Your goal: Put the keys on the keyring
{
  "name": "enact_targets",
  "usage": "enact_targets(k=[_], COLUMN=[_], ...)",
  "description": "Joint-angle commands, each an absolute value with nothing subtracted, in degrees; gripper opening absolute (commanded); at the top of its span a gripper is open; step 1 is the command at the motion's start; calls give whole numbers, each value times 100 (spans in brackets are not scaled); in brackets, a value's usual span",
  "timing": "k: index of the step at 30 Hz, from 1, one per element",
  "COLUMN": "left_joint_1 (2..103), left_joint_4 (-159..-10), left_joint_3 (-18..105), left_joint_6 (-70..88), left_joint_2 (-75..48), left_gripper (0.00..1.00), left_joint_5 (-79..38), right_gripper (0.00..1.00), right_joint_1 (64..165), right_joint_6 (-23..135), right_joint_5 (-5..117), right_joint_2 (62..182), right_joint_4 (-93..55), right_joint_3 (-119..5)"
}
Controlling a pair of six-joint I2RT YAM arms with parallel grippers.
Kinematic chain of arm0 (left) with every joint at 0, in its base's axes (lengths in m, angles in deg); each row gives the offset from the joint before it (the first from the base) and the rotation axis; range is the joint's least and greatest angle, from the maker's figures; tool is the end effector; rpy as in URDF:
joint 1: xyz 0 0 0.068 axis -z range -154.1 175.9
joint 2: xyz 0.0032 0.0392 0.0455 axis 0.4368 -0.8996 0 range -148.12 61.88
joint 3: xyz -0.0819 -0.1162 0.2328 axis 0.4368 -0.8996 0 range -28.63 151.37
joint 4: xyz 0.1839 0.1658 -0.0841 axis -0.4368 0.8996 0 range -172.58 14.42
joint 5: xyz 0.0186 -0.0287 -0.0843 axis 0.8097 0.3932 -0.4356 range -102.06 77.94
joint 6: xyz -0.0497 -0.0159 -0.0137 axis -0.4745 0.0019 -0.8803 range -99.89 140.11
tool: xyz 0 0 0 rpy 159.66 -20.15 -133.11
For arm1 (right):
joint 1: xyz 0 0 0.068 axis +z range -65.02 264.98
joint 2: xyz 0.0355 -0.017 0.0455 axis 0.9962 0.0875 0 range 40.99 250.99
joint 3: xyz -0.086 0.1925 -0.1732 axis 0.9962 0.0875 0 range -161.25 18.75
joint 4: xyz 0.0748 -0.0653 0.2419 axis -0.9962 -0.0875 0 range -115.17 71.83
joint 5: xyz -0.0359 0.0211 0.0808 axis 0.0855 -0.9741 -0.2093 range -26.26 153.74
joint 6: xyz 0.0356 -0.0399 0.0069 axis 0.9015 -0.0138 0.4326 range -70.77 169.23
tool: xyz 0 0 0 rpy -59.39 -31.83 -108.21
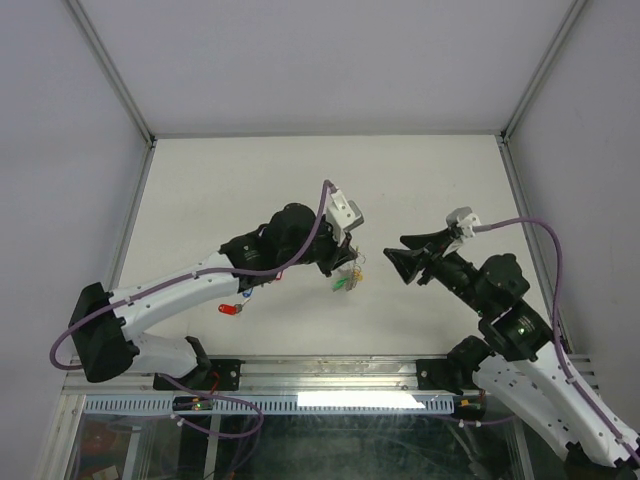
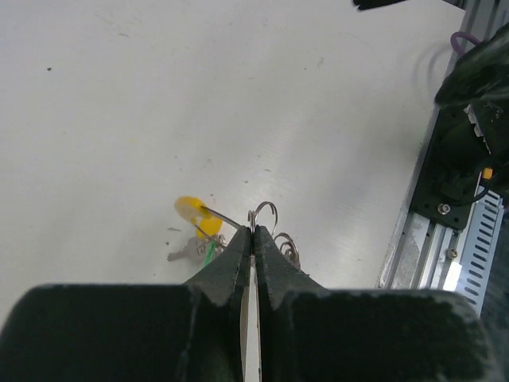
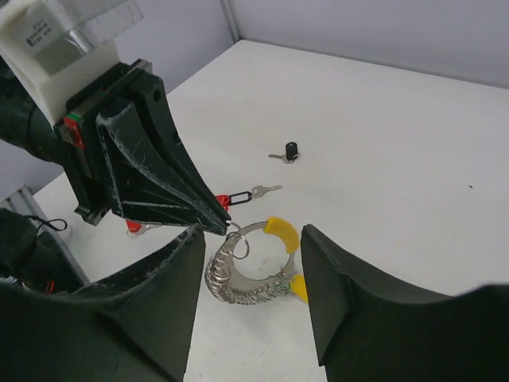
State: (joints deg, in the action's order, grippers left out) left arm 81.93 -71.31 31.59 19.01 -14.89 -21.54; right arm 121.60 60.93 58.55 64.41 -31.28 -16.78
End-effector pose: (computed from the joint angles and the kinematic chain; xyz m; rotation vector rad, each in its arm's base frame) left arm 0.1672 -0.2588 0.3073 1.0825 1.8503 -0.7733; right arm 0.0897 0.0707 0.3267 -0.4238 1.5803 0.7251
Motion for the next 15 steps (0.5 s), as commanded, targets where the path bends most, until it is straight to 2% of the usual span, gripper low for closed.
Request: enact_targets(k=[1, 4, 9, 15], left_joint_1=[8171, 8173, 8171, 8171], left_joint_4=[-7186, -7140, -7211, -7217], left_joint_3=[3120, 3096, 2979, 2938], left_joint_6=[2687, 3157, 3693, 3830], left_joint_2=[-887, -561, -75, 143], left_gripper=[0, 0, 0, 0], left_joint_5=[-1946, -1802, -1956, -2045], right_gripper=[53, 50, 37, 39], right_joint_1=[12166, 12168, 12164, 12164], right_joint_6=[5381, 5149, 5046, 5131], right_joint_5=[4654, 4265, 4054, 4185], right_joint_2=[6898, 7234, 7579, 7991], right_joint_4=[-2428, -2549, -2435, -2275], right_joint_3=[-1914, -2194, -2358, -2437])
